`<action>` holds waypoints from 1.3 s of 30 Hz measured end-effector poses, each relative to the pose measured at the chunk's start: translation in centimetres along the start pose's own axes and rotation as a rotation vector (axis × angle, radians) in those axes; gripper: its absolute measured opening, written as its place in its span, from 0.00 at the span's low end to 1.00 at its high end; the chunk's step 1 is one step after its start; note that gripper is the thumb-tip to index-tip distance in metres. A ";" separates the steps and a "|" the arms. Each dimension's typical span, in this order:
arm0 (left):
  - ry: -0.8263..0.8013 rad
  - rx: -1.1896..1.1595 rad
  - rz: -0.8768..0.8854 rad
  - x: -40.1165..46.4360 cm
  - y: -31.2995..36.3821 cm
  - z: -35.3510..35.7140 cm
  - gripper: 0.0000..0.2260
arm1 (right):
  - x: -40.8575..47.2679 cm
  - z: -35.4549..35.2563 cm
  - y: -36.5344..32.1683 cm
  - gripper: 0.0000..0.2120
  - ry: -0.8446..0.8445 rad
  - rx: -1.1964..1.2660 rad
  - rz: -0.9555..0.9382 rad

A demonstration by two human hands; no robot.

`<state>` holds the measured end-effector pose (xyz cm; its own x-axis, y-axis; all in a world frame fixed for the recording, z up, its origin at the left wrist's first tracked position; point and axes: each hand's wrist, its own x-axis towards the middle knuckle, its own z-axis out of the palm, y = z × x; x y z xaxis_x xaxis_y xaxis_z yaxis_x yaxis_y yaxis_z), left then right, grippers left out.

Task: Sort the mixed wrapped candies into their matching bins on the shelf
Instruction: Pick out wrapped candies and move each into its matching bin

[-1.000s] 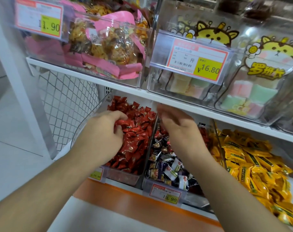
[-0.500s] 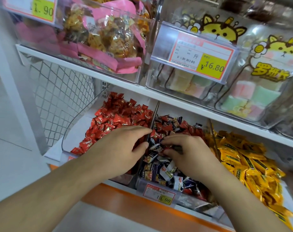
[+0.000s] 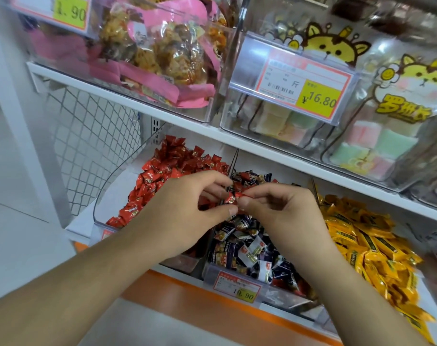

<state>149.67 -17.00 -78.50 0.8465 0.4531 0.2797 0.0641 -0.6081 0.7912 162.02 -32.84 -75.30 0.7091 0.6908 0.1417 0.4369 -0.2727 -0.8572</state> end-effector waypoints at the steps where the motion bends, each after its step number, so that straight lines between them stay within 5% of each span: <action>1: 0.003 -0.037 -0.014 0.0 0.3 -0.1 0.14 | -0.1 0.3 -0.3 0.02 -0.012 0.040 0.001; 6: 0.103 0.031 -0.048 0.0 0.1 -1.0 0.05 | 0.1 0.4 -0.5 0.05 -0.013 0.135 0.085; 11: 0.091 0.356 -0.073 -0.3 -0.9 -1.8 0.18 | 1.2 -0.5 2.5 0.15 -0.013 -0.530 -0.007; 14: -0.036 0.351 0.023 -0.3 -0.7 -1.1 0.22 | 1.6 -0.1 4.4 0.26 -0.196 -0.706 -0.045; 17: -0.142 0.363 0.062 -0.3 -0.5 -0.3 0.24 | 1.8 0.0 4.8 0.24 -0.269 -0.821 -0.049; 24: -0.180 0.348 0.067 -0.1 -1.1 0.1 0.24 | 2.0 -1.0 4.0 0.09 -0.164 -0.743 -0.020; 28: -0.159 0.345 0.075 -0.1 -1.2 0.3 0.24 | 4.6 -0.8 4.2 0.14 0.014 -0.754 -0.062; 33: -0.150 0.327 0.078 0.0 -1.5 0.4 0.23 | 7.5 0.3 5.2 0.28 -0.208 -0.713 0.036; 39: -0.152 0.326 0.079 0.1 -1.6 0.3 0.23 | 8.1 0.6 5.7 0.22 -0.162 -0.798 0.014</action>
<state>149.84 -16.21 -79.92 0.9229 0.3090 0.2297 0.1393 -0.8242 0.5490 169.91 -28.41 -79.36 0.6551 0.7555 0.0080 0.7349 -0.6347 -0.2389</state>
